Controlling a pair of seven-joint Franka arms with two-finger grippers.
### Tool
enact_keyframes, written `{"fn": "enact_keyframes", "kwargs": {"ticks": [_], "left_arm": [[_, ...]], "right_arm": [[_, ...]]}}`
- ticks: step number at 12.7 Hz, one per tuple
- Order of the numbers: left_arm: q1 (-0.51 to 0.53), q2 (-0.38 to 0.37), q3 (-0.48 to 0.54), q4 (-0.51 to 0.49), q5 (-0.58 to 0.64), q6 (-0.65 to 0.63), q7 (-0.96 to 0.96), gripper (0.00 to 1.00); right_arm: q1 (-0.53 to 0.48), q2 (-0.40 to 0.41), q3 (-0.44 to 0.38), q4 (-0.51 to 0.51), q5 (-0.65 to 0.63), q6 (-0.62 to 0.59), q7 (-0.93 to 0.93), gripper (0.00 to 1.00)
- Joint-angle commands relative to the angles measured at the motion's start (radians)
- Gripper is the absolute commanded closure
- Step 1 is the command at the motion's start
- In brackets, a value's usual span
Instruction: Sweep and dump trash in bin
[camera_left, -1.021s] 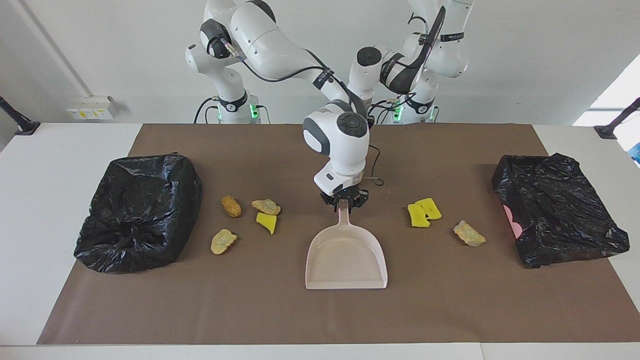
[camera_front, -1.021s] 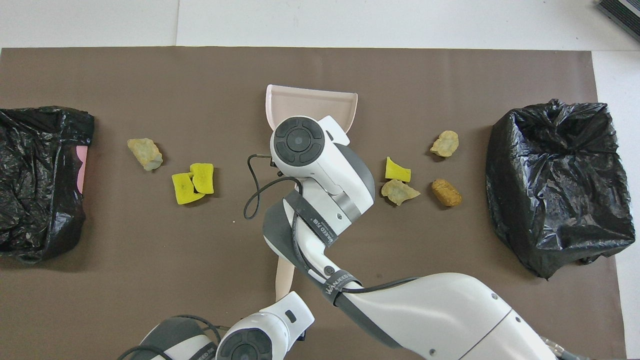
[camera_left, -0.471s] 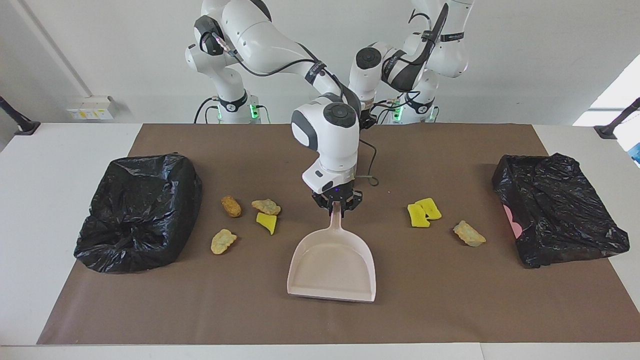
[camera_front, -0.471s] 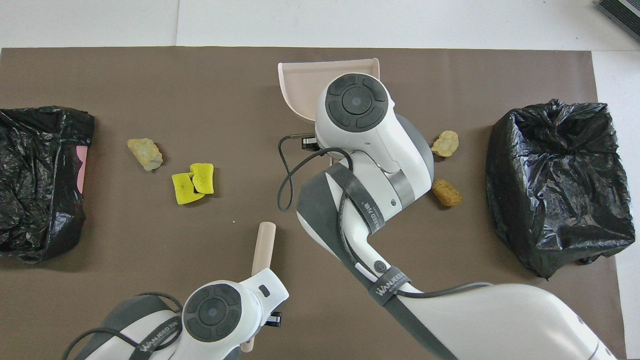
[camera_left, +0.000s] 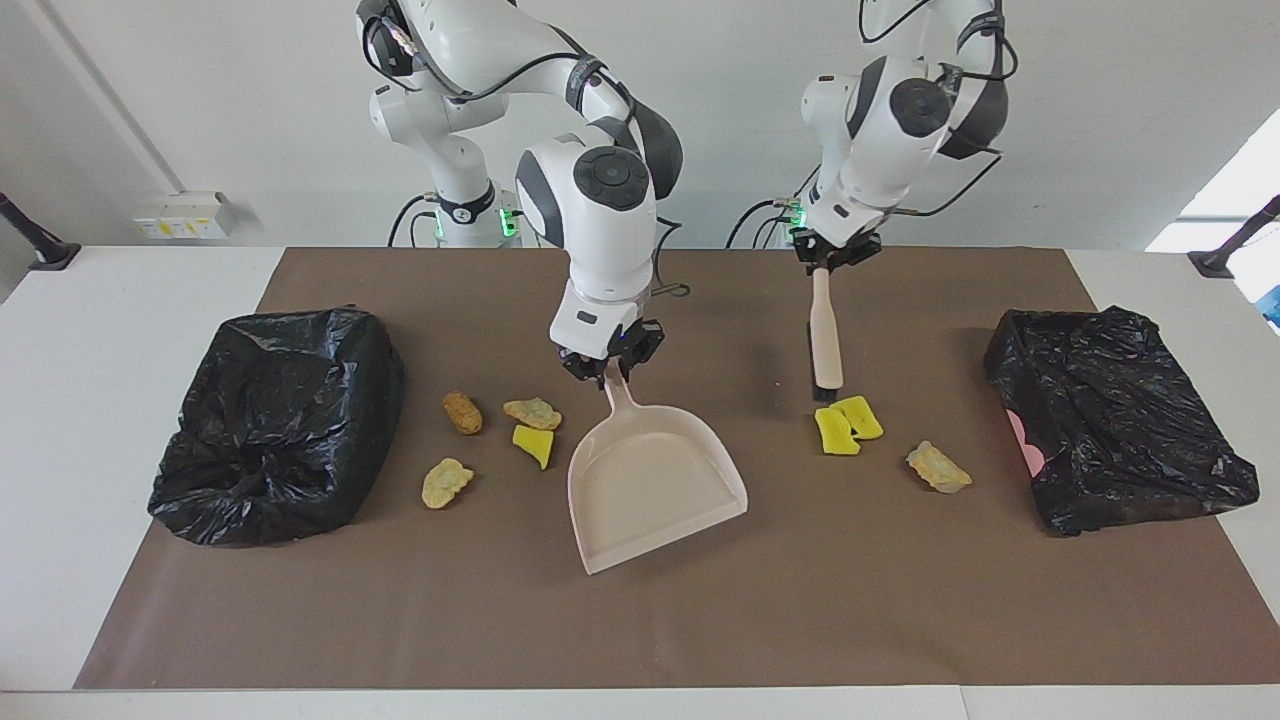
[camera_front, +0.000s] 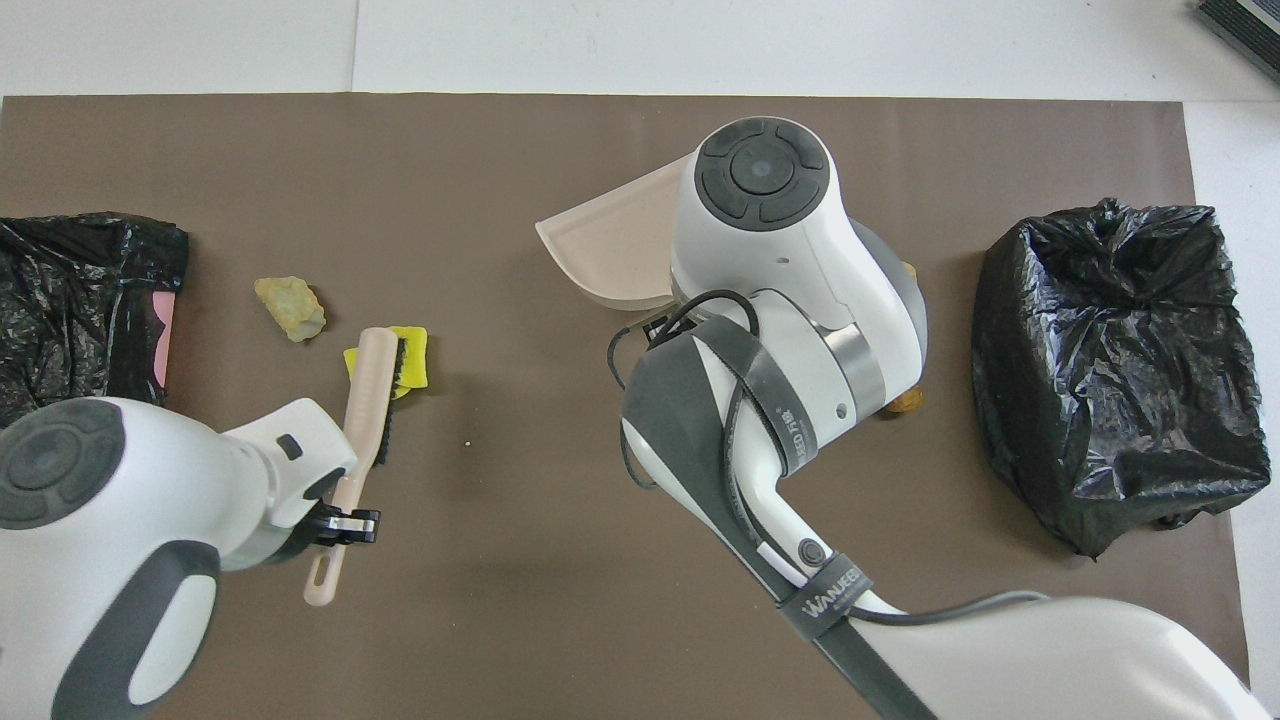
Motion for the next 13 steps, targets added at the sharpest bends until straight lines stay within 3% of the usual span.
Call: {"fn": "enact_keyframes", "kwargs": {"ticks": [1, 2, 4, 6, 9, 13], "left_arm": [[0.194, 0.152, -0.015, 0.171, 0.087, -0.023, 0.203, 1.00], [0.247, 0.219, -0.017, 0.245, 0.140, -0.015, 0.271, 1.00], [0.292, 0.360, -0.017, 0.357, 0.251, 0.049, 0.310, 1.00], [0.299, 0.466, -0.017, 0.388, 0.335, 0.163, 0.310, 1.00], [0.326, 0.487, -0.018, 0.324, 0.334, 0.256, 0.296, 1.00], [0.313, 0.432, -0.026, 0.162, 0.309, 0.313, 0.205, 1.00]], "right_arm": [[-0.004, -0.112, 0.005, -0.198, 0.017, 0.070, -0.294, 1.00], [-0.004, -0.141, 0.005, -0.250, 0.017, 0.095, -0.417, 1.00], [-0.003, -0.181, 0.005, -0.327, 0.011, 0.113, -0.469, 1.00], [0.012, -0.185, 0.005, -0.374, 0.009, 0.132, -0.568, 1.00], [0.032, -0.176, 0.005, -0.442, -0.018, 0.266, -0.631, 1.00], [0.085, -0.175, 0.005, -0.506, -0.089, 0.313, -0.711, 1.00]]}}
